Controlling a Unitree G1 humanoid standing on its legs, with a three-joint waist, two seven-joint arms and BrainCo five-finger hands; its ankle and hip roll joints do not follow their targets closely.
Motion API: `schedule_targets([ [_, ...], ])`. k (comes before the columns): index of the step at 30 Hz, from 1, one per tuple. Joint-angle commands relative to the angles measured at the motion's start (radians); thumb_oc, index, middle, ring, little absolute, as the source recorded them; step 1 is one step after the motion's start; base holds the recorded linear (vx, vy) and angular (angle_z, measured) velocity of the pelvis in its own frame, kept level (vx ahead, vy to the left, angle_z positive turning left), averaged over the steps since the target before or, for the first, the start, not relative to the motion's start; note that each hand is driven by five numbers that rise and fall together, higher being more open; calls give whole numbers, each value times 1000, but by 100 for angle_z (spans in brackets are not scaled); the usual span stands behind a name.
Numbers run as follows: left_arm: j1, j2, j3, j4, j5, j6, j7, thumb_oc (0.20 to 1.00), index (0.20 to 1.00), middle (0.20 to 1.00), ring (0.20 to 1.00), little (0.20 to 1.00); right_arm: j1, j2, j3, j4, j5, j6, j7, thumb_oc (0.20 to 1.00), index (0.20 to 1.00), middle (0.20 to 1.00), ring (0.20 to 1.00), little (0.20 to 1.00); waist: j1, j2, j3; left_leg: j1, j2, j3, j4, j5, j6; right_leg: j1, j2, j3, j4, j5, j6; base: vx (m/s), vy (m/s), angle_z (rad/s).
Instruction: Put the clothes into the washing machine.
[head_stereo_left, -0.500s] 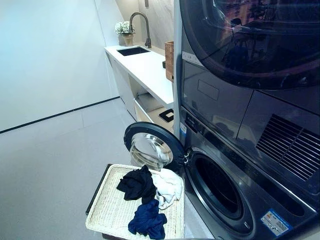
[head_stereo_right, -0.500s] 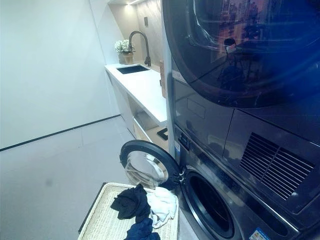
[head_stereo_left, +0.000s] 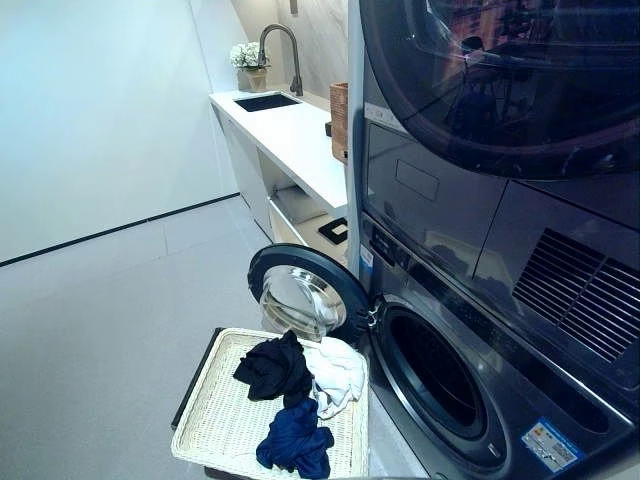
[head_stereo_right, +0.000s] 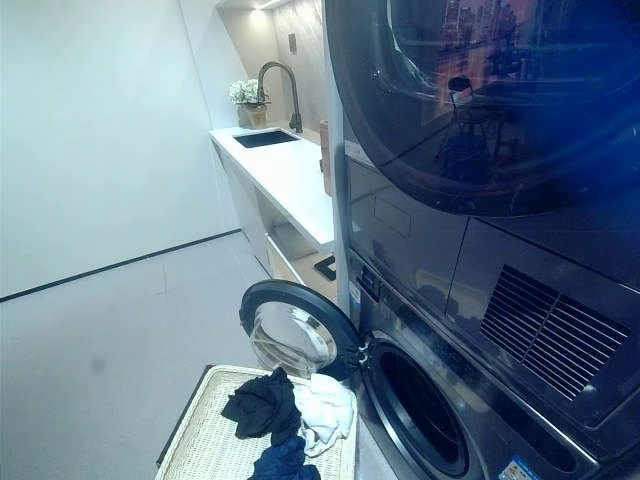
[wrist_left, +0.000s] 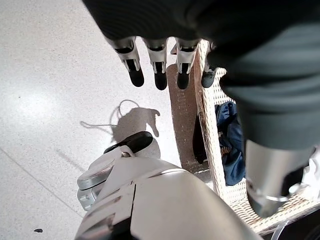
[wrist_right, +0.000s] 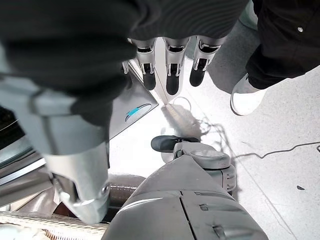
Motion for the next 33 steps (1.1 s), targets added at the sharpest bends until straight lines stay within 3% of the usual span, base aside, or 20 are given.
schedule_targets([
  [1, -83, 0, 14, 51, -17, -6, -1, 1000, 1000, 1000, 1000, 1000, -80, 14, 7, 74, 21, -8, -12, 1000, 1000, 1000, 1000, 1000, 24, -37, 48, 4, -73, 13, 7, -51, 62, 48, -20, -8, 11, -66, 41, 0, 0, 0],
  [33, -92, 1, 16, 36, -28, -13, 30, 1000, 1000, 1000, 1000, 1000, -86, 5, 8, 69, 16, -4, -4, 1000, 1000, 1000, 1000, 1000, 24, -36, 66, -1, -72, 10, 7, -48, 62, 43, -17, -6, 11, -66, 40, 1, 0, 0],
])
